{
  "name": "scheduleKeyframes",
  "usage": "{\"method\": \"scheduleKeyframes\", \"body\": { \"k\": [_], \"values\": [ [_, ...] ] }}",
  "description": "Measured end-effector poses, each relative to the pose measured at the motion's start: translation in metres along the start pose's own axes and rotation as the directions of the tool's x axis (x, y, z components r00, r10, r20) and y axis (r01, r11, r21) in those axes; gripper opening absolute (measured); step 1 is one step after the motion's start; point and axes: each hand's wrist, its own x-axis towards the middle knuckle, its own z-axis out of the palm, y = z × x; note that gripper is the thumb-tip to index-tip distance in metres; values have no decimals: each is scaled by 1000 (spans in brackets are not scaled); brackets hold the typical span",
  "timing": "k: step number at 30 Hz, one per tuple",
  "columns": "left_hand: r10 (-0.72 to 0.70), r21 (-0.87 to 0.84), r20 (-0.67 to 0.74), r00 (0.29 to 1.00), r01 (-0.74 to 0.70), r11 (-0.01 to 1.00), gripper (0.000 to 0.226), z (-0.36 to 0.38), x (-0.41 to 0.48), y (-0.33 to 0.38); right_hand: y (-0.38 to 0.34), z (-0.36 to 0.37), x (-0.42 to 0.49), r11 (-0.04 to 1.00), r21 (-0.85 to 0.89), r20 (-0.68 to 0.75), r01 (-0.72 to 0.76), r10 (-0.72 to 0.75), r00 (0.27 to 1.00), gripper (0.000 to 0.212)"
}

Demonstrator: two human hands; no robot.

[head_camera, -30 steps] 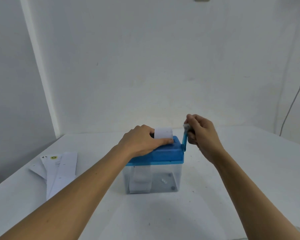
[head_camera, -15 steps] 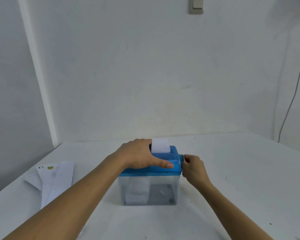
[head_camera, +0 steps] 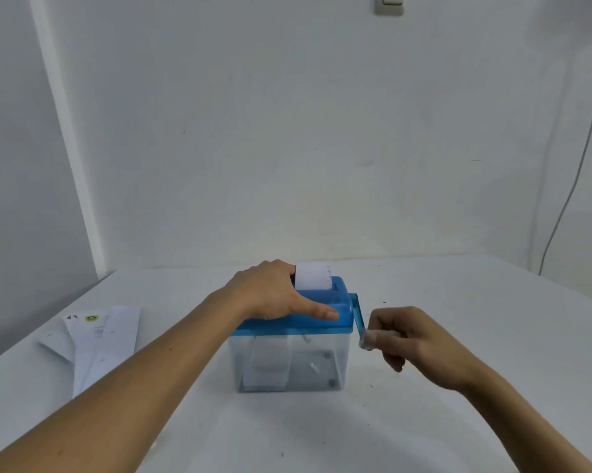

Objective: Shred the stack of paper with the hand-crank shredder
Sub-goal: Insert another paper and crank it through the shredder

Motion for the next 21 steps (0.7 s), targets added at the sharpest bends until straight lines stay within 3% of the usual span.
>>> {"method": "scheduleKeyframes", "body": {
  "k": [4, 9, 13, 21],
  "values": [
    [0, 1, 10, 1000, 0, 1000, 87, 0, 0, 2, -13, -1, 13, 989, 99, -148, 114, -99, 984, 44],
    [5, 0, 2, 1000, -5, 1000, 89, 2, 1, 0, -21, -1, 42, 995, -86, -347, 46, -73, 935, 53],
    [7, -2, 3, 1000, -7, 1000, 93, 2, 4, -1, -22, -7, 68, 996, -85, -452, 12, -49, 891, 51],
    [44, 5, 2, 999, -44, 999, 62, 3, 3, -2, 5, 7, 123, 996, -6, -568, -84, 66, 821, 40]
  ]
}}
